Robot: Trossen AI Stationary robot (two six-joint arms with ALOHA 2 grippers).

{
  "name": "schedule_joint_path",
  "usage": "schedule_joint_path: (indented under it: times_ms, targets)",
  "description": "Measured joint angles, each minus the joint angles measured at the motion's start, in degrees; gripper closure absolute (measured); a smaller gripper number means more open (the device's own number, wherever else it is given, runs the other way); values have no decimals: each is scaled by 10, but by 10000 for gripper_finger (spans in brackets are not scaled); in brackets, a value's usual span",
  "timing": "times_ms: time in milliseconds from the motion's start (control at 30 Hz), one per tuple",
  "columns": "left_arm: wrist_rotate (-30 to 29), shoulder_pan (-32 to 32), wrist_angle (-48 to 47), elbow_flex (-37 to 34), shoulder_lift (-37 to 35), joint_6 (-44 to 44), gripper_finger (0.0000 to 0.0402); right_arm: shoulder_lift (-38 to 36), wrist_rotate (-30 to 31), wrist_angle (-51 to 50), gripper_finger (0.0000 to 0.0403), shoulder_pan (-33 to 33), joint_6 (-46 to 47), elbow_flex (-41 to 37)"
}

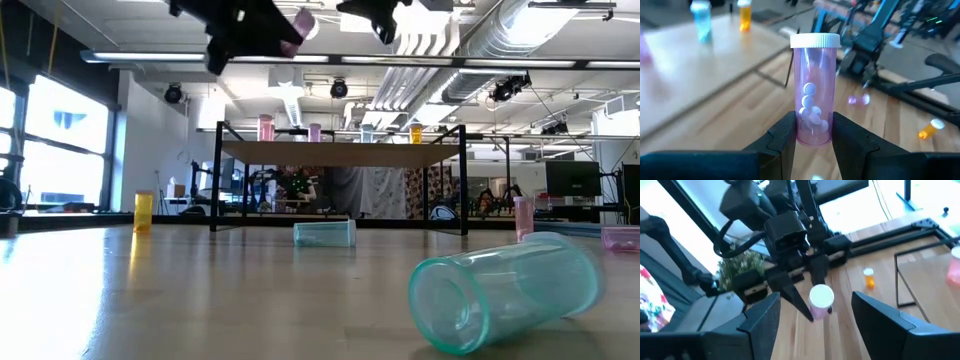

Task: Pick and place medicine bottles onto shelf by color
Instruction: Put the left violet pill bottle on the shelf aligned with the other violet pill bottle

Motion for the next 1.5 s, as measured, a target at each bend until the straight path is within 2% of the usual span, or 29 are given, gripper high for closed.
schedule_joint_path:
  times_ms: [200,467,733,867,1133,1233,1500]
  targets:
    - [70,41,85,0,0,93,298,0,18,31,167,0,8,0]
    - [137,83,149,0,0,143,298,0,28,70,167,0,-12,0]
    - [183,109,181,0,0,158,298,12,47,144,167,19,-54,1]
    - [190,115,187,0,0,158,298,27,75,146,167,31,-53,1]
    - [200,119,187,0,0,158,298,45,93,147,168,46,-49,1]
    - [200,119,187,0,0,158,298,45,102,147,181,49,-49,1]
    - [199,119,187,0,0,158,298,45,111,132,252,49,-44,1]
